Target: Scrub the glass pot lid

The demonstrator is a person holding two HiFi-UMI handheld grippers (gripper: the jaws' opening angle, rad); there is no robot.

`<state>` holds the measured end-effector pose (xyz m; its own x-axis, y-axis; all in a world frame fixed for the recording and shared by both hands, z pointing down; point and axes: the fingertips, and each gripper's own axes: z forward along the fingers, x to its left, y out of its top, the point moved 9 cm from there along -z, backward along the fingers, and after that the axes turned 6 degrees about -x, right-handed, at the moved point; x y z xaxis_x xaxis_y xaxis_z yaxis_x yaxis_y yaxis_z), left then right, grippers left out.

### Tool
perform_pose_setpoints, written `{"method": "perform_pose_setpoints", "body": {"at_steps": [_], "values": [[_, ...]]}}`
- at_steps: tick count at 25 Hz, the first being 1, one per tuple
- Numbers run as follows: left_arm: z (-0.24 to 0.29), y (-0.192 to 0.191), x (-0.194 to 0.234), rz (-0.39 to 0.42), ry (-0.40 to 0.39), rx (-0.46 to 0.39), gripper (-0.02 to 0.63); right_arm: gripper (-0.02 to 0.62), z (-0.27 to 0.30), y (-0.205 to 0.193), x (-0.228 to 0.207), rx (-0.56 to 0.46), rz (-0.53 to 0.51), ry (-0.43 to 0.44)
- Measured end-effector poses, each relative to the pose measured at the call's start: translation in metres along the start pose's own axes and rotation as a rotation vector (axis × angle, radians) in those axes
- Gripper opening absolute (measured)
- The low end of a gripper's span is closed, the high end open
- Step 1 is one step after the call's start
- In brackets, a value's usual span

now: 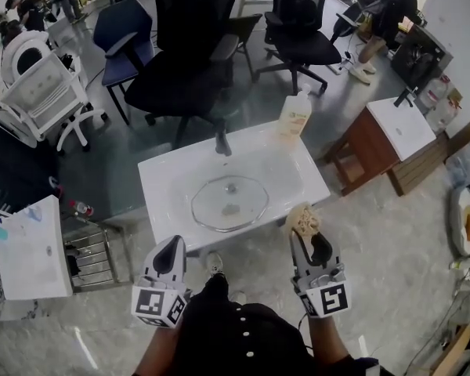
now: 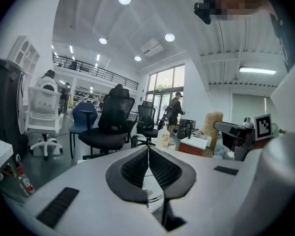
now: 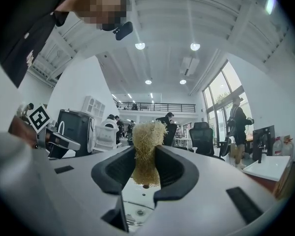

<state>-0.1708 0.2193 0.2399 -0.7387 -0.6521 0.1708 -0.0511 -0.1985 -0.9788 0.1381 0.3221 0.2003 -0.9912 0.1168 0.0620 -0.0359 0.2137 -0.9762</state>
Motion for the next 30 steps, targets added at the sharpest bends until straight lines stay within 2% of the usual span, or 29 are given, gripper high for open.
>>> {"method": "perform_pose_setpoints", "body": {"at_steps": [12,16,24,27,30], "values": [[0.082,0.015,0.074,-0.009,-0.042,-0.007,0.028,0.137,0.106,-0.022,-0.007,0.0,-0.042,0.018],[0.104,0.003,0.094,-0.014,-0.074,0.066,0.028,0.137,0.129,-0.033,-0.007,0.042,-0.054,0.056],[0.131,-0.025,0.119,-0.087,-0.108,0.178,0.028,0.137,0.155,-0.059,-0.006,0.146,-0.058,0.099],[0.139,-0.043,0.122,-0.107,-0.09,0.246,0.028,0.137,0.161,-0.07,-0.012,0.198,-0.039,0.121],[0.149,-0.058,0.125,-0.105,-0.066,0.295,0.028,0.137,0.17,-0.079,-0.022,0.234,-0.045,0.178]]}}
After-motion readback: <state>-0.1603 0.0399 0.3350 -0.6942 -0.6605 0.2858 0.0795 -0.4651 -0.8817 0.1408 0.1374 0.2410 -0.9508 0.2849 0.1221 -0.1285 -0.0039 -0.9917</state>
